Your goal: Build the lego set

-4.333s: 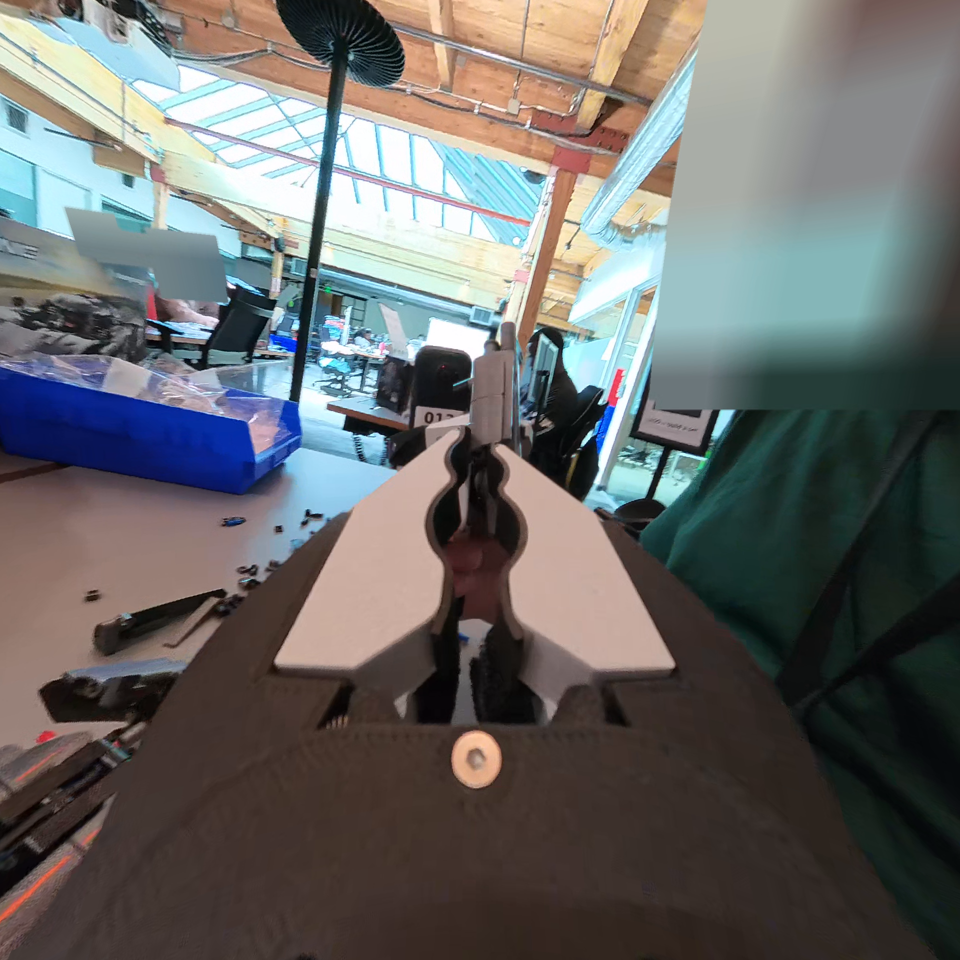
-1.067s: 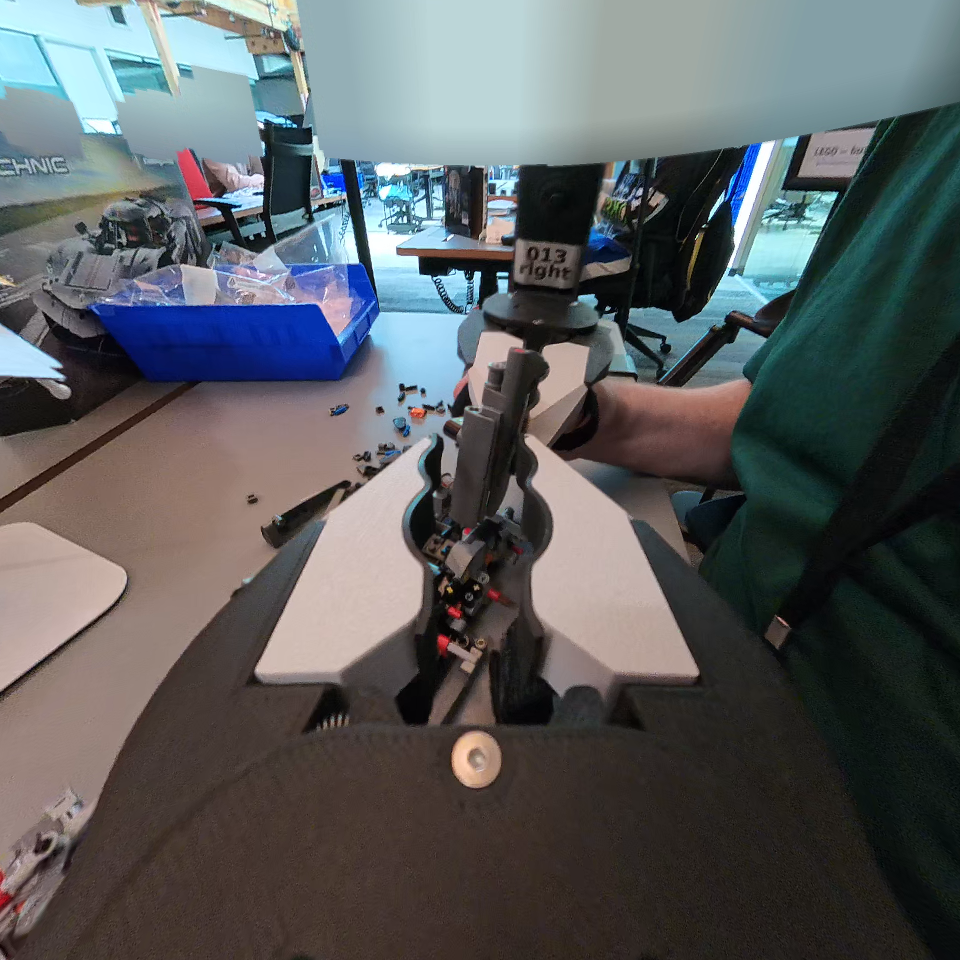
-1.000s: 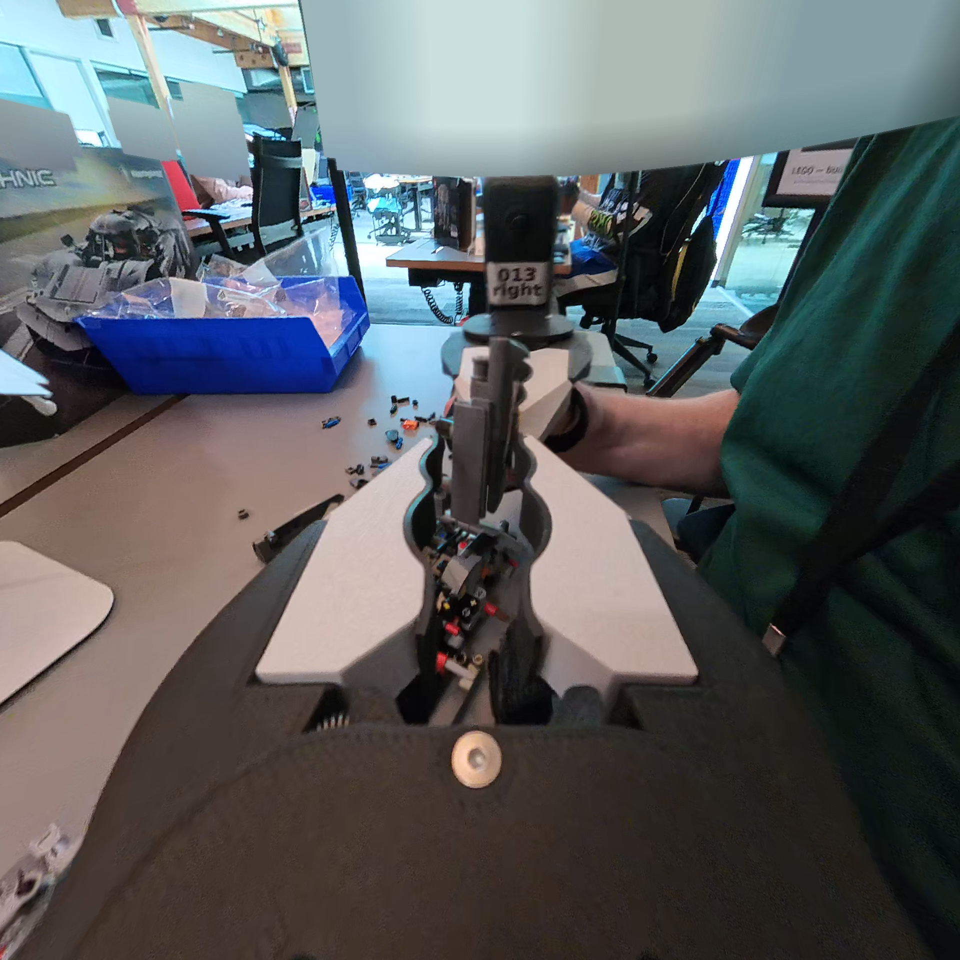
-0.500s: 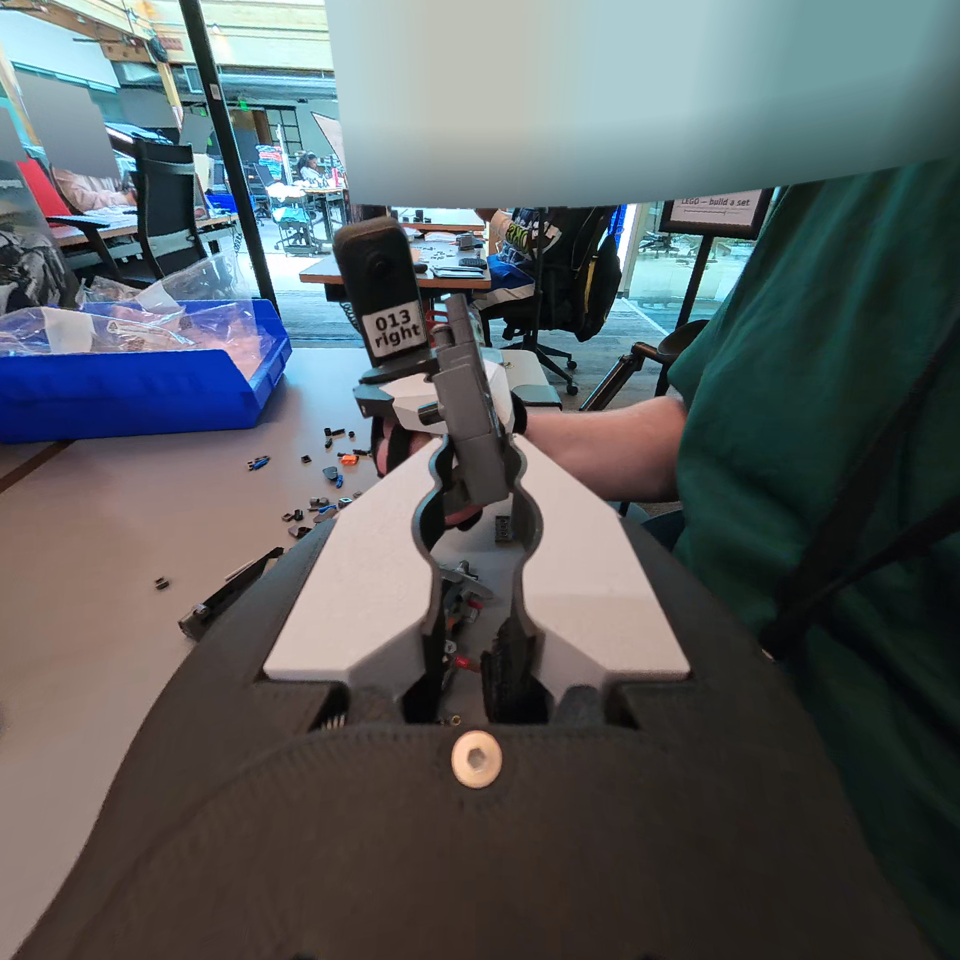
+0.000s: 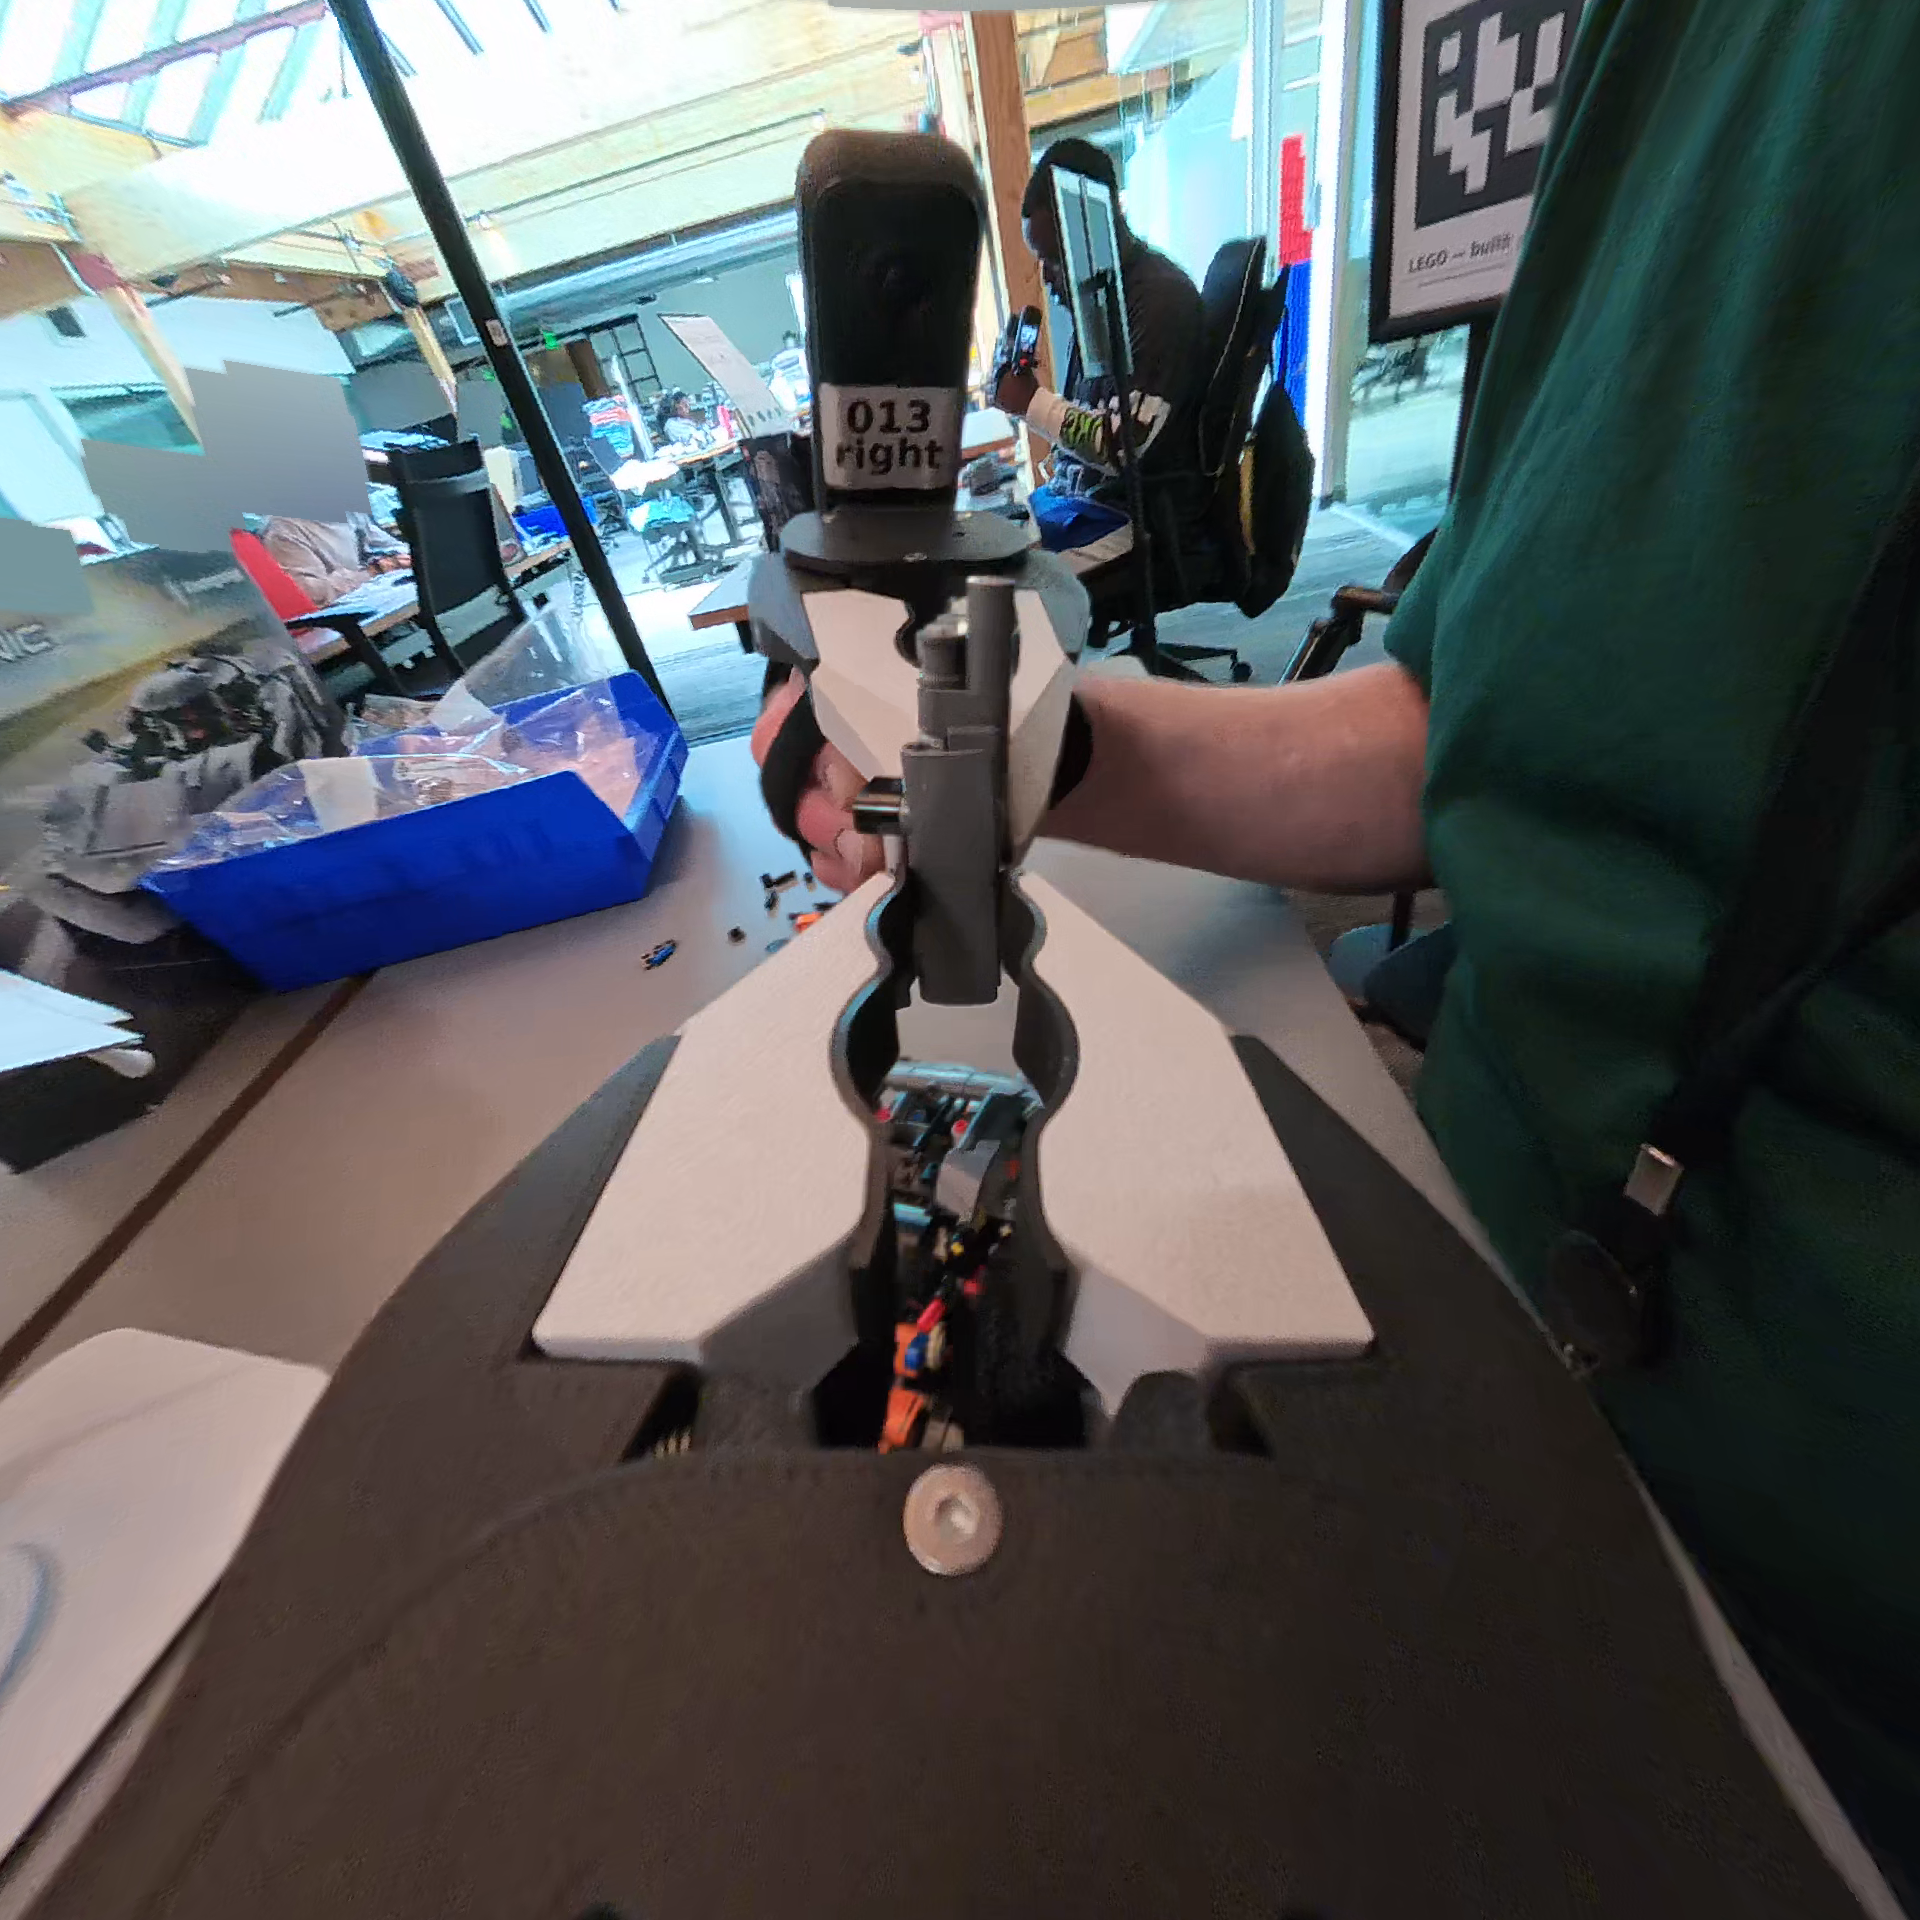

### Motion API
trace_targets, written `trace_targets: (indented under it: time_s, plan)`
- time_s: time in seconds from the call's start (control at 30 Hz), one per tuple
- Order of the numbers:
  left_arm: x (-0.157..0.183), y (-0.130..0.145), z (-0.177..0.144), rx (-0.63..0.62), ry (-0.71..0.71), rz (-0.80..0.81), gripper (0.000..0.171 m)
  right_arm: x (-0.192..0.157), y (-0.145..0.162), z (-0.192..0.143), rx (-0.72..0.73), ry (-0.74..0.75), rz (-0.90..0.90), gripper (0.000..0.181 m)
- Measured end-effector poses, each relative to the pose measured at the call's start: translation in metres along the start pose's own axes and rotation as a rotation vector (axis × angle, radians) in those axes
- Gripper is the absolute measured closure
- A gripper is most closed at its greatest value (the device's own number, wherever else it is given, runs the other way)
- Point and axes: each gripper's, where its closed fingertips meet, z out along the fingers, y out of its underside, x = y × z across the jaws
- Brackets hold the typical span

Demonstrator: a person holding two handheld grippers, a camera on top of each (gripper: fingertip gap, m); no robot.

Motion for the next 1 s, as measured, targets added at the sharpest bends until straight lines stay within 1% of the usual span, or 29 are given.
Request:
trace_targets:
  time_s: [0.07,0.27,0.4,0.5,0.57,0.63,0.7,0.73,0.8,0.93,1.0]
  plan:
    - [-0.002,0.007,-0.003,-0.052,-0.029,0.041,0.157,0.001,0.006,0.005,-0.086,0.056,-0.085,0.181]
    - [-0.018,0.015,-0.011,-0.115,-0.117,0.045,0.151,0.018,0.02,0.013,-0.325,0.256,-0.294,0.181]
    - [-0.027,0.018,-0.018,-0.157,-0.176,0.031,0.15,0.027,0.022,0.014,-0.426,0.349,-0.397,0.181]
    - [-0.034,0.015,-0.024,-0.137,-0.24,-0.019,0.14,0.038,0.022,0.016,-0.464,0.438,-0.448,0.181]
    - [-0.035,0.014,-0.028,-0.122,-0.271,-0.058,0.131,0.044,0.028,0.016,-0.525,0.48,-0.497,0.181]
    - [-0.04,0.018,-0.034,-0.13,-0.345,-0.089,0.125,0.049,0.031,0.019,-0.557,0.516,-0.52,0.181]
    - [-0.041,0.016,-0.038,-0.106,-0.405,-0.101,0.117,0.056,0.033,0.019,-0.592,0.567,-0.546,0.181]
    - [-0.041,0.013,-0.04,-0.092,-0.436,-0.097,0.119,0.058,0.037,0.019,-0.615,0.574,-0.546,0.181]
    - [-0.038,0.008,-0.04,-0.091,-0.495,-0.036,0.129,0.061,0.041,0.021,-0.639,0.586,-0.552,0.181]
    - [-0.041,0.021,-0.035,-0.231,-0.597,0.047,0.144,0.065,0.046,0.026,-0.666,0.609,-0.533,0.181]
    - [-0.044,0.022,-0.037,-0.251,-0.639,0.058,0.147,0.068,0.048,0.027,-0.675,0.635,-0.513,0.181]
